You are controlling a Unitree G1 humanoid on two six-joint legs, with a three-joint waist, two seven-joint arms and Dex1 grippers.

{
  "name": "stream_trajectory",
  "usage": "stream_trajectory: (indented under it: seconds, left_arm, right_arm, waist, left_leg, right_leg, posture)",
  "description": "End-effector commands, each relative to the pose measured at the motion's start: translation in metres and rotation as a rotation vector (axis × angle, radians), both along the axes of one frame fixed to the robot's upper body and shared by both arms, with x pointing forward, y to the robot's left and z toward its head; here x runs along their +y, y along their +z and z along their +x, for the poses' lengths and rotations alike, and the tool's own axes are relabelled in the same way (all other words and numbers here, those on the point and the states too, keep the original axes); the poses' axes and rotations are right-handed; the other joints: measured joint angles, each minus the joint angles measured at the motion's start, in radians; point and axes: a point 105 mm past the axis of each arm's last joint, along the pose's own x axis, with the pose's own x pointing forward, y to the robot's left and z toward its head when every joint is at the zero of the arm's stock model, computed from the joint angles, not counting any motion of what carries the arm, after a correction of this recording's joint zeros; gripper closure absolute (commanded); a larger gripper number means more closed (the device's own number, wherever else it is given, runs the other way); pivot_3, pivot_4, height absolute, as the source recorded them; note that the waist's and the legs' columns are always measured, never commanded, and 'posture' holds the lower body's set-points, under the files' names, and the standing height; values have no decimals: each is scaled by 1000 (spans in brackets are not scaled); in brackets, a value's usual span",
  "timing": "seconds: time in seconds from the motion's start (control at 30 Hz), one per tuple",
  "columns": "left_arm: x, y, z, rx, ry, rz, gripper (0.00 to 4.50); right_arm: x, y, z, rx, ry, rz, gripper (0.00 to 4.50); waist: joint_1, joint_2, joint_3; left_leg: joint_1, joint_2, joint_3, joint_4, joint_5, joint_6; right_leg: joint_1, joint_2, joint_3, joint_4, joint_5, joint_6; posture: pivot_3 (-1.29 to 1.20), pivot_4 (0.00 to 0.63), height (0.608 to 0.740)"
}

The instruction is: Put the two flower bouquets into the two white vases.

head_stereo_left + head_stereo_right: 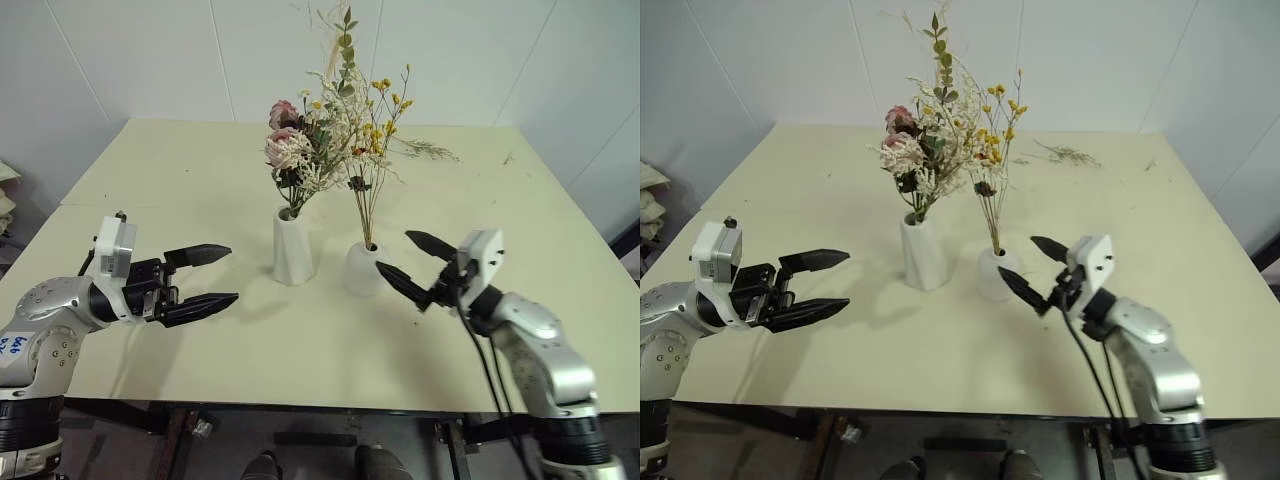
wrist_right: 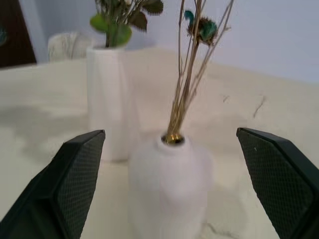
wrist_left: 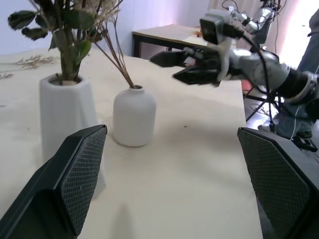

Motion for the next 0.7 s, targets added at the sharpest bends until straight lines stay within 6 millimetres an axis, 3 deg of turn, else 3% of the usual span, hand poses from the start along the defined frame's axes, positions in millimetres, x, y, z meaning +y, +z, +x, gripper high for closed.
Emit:
stream_trajectory:
  seconds: [0.03,0.43,0.53,0.7]
  left_arm:
    - [15,11,-1,-58,44,36,0]
    - [52,19,12,-94,133,81,0]
    - [82,25,19,-92,222,134,0]
    - [91,32,25,-105,254,157,0]
  right_arm:
    - [-11,13,-22,30,94,-70,30]
    - [-51,24,-40,156,122,-234,30]
    - [-63,26,-44,151,79,-250,30]
    - [-63,28,-45,143,76,-246,30]
  waist:
    - [0,0,0]
    - [9,0,0]
    - [9,-1,0]
    - [6,0,0]
  left_leg:
    - [0,0,0,0,0,0]
    - [-1,0,1,3,0,0]
    - [-1,0,1,3,0,0]
    - [-1,0,2,3,-1,1]
  right_leg:
    - [0,0,0,0,0,0]
    - [3,0,0,-5,-6,-12]
    - [2,0,0,-5,-6,-12]
    - [2,0,0,-5,-4,-7]
  posture:
    - [0,150,740]
    - [0,150,740]
    - [0,150,740]
    - [0,150,740]
